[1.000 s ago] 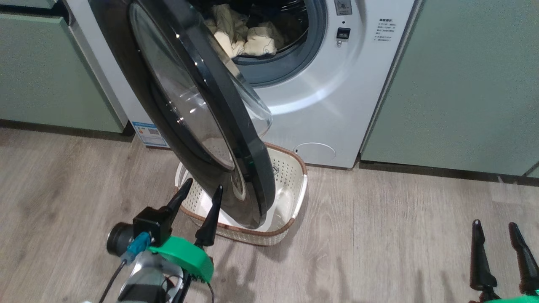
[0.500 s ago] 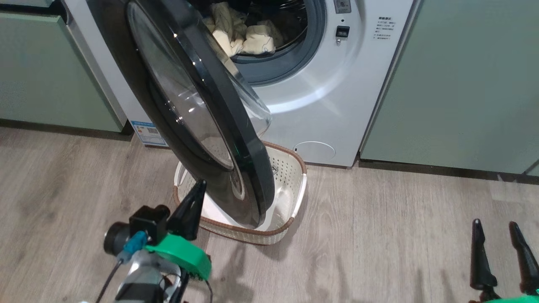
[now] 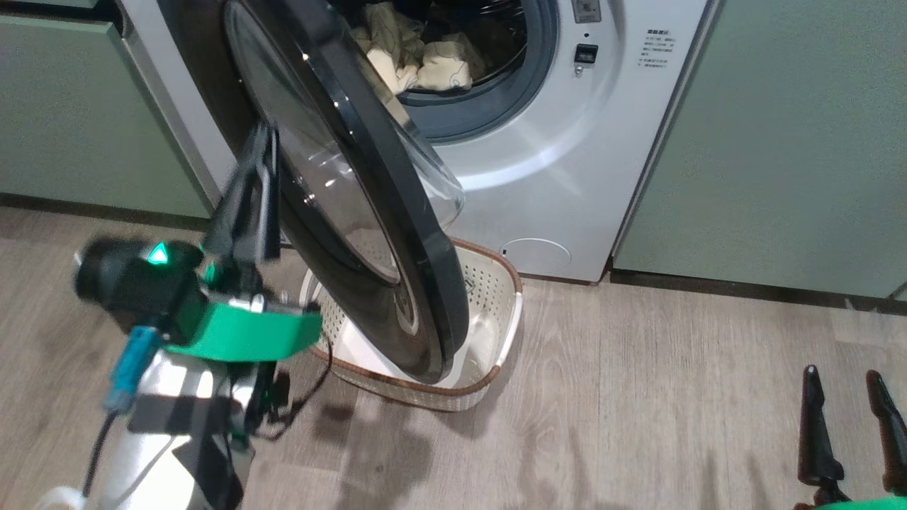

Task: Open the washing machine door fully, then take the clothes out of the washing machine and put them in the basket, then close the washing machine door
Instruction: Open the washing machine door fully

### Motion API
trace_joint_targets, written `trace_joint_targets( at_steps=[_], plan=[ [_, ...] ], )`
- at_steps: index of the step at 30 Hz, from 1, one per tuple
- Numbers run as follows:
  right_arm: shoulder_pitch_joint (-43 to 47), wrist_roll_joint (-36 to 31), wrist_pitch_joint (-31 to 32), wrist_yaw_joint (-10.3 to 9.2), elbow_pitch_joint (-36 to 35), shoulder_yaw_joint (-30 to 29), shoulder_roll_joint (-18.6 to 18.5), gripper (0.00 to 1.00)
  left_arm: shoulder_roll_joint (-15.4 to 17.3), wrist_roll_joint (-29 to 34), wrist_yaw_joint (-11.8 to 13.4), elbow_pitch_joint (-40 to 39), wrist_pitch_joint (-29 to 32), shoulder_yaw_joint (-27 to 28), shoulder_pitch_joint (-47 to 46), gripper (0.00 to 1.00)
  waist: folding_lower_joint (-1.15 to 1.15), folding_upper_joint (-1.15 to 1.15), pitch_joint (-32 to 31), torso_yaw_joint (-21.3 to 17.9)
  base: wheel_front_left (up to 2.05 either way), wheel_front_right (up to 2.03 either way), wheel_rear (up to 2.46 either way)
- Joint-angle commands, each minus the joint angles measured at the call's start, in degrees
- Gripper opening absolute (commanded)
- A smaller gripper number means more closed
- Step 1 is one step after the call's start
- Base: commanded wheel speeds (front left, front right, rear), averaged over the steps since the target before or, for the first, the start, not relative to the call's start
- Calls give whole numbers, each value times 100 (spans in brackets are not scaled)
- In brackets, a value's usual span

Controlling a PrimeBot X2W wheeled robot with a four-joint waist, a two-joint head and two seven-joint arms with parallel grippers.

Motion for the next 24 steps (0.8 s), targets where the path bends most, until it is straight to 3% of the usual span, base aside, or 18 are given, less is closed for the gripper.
trace_joint_targets(
  at_steps=[1,7,11,16,24],
  plan=[
    [-110,-39,-53,8,-211,83,-54,100,156,68,23,-359,-29,168,-302,0,0,0,-4,7,0,0,0],
    [-94,-45,-53,8,-208,66,-51,100,108,173,-205,-1269,13,-386,-658,0,0,0,-64,-18,0,0,0],
    [-60,-53,-53,8,-179,58,-50,100,-9,61,-445,-1468,435,-1046,-668,0,0,0,-112,-59,0,0,0],
    [-43,-47,-53,8,-155,93,-49,100,-122,-266,-588,-1366,1129,-1742,-497,0,0,0,-147,-135,0,0,0],
    [3,-4,-53,8,-144,97,-49,100,-183,-656,-567,-680,2023,-2417,-156,0,0,0,-171,-236,0,0,0]
  ],
)
